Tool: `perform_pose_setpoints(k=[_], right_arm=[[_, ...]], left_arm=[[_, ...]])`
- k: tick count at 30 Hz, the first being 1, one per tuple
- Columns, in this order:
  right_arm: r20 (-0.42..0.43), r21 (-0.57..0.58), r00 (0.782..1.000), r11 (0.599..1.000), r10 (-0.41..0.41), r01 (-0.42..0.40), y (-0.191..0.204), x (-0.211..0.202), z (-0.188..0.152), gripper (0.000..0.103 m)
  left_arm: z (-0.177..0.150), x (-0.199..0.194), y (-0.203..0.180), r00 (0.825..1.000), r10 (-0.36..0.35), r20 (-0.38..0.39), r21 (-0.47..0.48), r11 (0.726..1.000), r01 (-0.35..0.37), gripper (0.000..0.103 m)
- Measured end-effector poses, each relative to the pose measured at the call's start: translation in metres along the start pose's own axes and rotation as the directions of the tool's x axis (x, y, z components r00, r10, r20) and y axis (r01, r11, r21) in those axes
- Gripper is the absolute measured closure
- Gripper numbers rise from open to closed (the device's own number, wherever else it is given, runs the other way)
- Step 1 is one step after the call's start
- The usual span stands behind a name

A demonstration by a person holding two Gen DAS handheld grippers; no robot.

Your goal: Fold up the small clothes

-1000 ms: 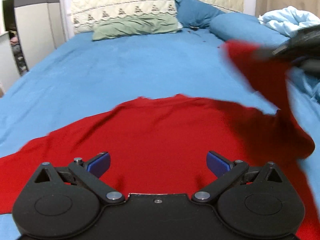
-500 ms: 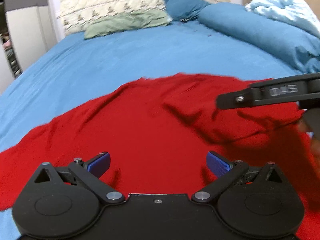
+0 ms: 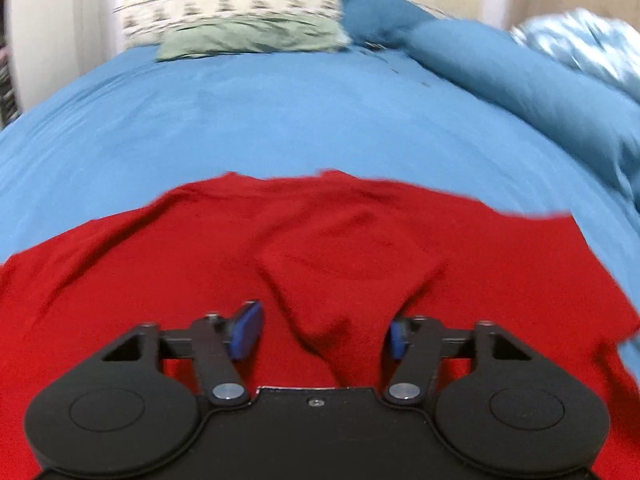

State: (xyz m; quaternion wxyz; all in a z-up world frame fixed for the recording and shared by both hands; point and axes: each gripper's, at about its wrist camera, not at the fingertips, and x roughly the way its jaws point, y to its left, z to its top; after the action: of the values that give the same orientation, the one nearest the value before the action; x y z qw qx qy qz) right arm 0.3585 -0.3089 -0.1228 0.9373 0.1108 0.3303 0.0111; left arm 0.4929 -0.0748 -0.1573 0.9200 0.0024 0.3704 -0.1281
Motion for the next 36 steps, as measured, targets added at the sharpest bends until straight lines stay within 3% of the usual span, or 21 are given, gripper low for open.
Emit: perform_pose_setpoints(k=[3, 6, 11, 13, 15, 20, 25, 27, 34, 36], right_arm=[[0.005, 0.013, 1.000, 1.000, -0.013, 0.013, -0.012, 0.000, -0.004, 0.019], [-0.003, 0.035, 1.000, 0.999, -0.017, 0.018, -0.020, 0.005, -0.010, 0.019], [-0.026, 0.046, 0.999, 0.999, -0.026, 0.027, -0.022, 0.012, -0.022, 0.019], [-0.035, 0.039, 0.999, 0.999, -0.032, 0.033, -0.020, 0.015, -0.026, 0.019], [-0.045, 0.028, 0.998, 0.999, -0.039, 0.040, -0.019, 0.017, -0.030, 0.015], [-0.055, -0.055, 0.993, 0.993, -0.106, 0.103, -0.011, 0.029, -0.038, 0.010], [-0.050, -0.141, 0.989, 0.981, -0.142, 0.134, 0.001, 0.039, -0.041, 0.010], [-0.051, -0.163, 0.988, 0.977, -0.145, 0.135, 0.007, 0.045, -0.041, 0.010], [-0.058, -0.198, 0.979, 0.963, -0.196, 0.181, 0.015, 0.058, -0.034, 0.011], [-0.066, -0.191, 0.976, 0.962, -0.210, 0.194, 0.010, 0.057, -0.034, 0.010]], left_arm=[[0.000, -0.010, 0.028, 0.999, 0.033, 0.027, -0.099, 0.995, -0.030, 0.048], [-0.006, -0.011, 0.048, 1.000, 0.012, 0.020, -0.148, 0.989, -0.009, 0.048], [-0.013, -0.015, 0.045, 0.999, -0.014, 0.046, -0.113, 0.993, 0.019, 0.049], [-0.013, -0.013, 0.042, 0.999, -0.018, 0.050, -0.115, 0.993, 0.024, 0.064], [-0.015, -0.014, 0.042, 0.999, -0.023, 0.049, -0.124, 0.992, 0.029, 0.097], [-0.002, -0.044, 0.046, 0.990, 0.017, 0.140, -0.127, 0.992, 0.001, 0.097], [0.000, -0.089, 0.069, 0.957, 0.138, 0.254, -0.124, 0.986, -0.109, 0.097], [-0.005, -0.091, 0.082, 0.955, 0.163, 0.249, -0.136, 0.982, -0.132, 0.097], [-0.022, -0.077, 0.106, 0.970, 0.175, 0.167, -0.184, 0.972, -0.143, 0.096], [-0.028, -0.074, 0.109, 0.977, 0.170, 0.131, -0.176, 0.974, -0.146, 0.092]])
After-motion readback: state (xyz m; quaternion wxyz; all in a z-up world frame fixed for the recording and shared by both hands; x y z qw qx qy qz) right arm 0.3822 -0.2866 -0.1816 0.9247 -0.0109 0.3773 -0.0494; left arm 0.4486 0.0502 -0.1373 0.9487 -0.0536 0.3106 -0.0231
